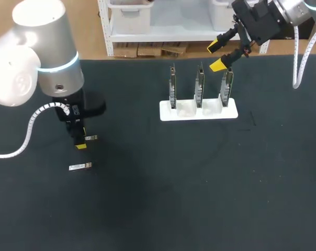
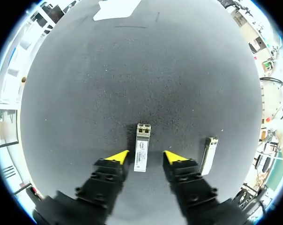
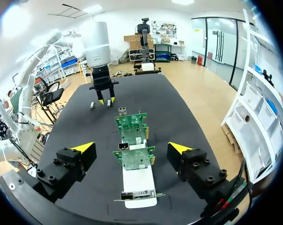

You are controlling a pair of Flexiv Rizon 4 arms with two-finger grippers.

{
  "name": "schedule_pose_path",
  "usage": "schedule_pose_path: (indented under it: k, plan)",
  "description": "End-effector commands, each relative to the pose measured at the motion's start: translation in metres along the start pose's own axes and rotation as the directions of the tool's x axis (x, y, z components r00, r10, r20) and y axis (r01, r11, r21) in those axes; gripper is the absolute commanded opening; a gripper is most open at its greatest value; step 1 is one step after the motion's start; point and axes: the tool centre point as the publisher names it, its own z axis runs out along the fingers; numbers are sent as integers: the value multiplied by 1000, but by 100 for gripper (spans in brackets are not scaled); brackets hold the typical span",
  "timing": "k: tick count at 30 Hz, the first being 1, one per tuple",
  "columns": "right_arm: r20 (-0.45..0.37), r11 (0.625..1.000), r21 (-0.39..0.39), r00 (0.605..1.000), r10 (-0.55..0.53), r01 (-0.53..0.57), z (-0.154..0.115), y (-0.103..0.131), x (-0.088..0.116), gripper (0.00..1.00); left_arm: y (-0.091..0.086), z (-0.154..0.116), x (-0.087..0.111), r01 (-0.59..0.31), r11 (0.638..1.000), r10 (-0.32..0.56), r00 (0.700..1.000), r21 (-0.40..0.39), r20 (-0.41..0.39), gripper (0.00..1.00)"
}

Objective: Pick up the optical module with the left hand, and insert it into the network port with the right hand.

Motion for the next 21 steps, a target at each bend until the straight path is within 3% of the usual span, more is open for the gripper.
schedule_pose_path:
  k: [1,2,13,17,21]
  plan:
    - [0,1000,3,1000,0,0,0,1,0,100,2,0,0,17,1000,-17,1000,1,10,13]
    - [0,1000,3,1000,0,0,0,1,0,100,2,0,1,25,1000,-25,1000,1,14,0]
    - [0,1000,3,1000,0,0,0,1,0,100,1,-2,-1,36,999,-36,999,3,21,0]
    - [0,1000,3,1000,0,0,0,1,0,100,2,-12,-11,48,999,-47,995,-18,85,0]
    - [0,1000,3,1000,0,0,0,1,0,100,11,-25,-32,69,997,-63,985,-34,161,0]
